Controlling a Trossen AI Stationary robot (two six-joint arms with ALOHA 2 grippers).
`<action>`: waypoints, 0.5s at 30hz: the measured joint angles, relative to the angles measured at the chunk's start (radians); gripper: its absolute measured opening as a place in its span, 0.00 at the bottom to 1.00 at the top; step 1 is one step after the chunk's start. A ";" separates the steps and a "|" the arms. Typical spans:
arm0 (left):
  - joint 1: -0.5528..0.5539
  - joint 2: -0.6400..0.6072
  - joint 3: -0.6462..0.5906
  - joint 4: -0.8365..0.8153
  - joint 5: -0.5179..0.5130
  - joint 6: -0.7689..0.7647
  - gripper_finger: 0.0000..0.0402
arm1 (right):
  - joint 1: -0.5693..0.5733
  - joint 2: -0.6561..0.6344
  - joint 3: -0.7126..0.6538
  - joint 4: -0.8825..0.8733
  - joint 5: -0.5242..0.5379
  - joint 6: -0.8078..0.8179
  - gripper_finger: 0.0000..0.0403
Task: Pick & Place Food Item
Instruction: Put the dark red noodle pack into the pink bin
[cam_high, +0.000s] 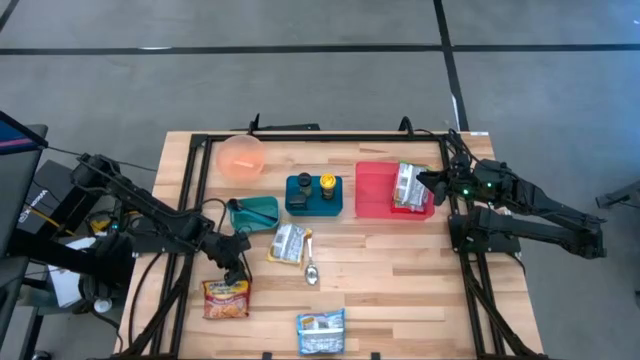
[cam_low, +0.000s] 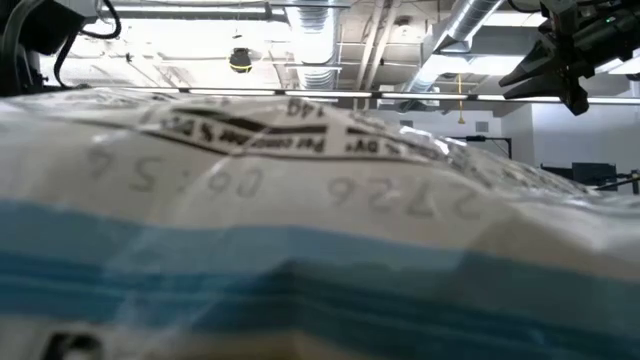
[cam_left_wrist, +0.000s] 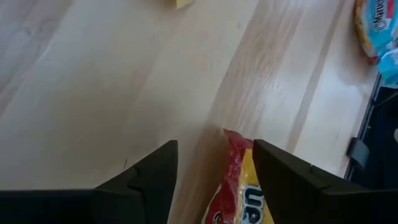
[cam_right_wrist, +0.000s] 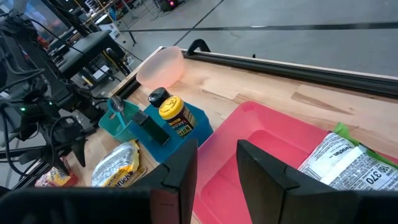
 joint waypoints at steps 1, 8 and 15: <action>0.000 0.000 -0.005 0.010 0.000 0.000 0.51 | 0.000 0.000 0.000 0.000 0.000 0.000 0.27; 0.000 0.000 -0.056 0.129 0.013 -0.003 0.51 | 0.000 0.000 0.000 0.000 0.000 0.000 0.27; 0.000 0.003 -0.060 0.146 0.025 -0.004 0.51 | 0.000 0.000 0.000 0.000 0.000 0.000 0.27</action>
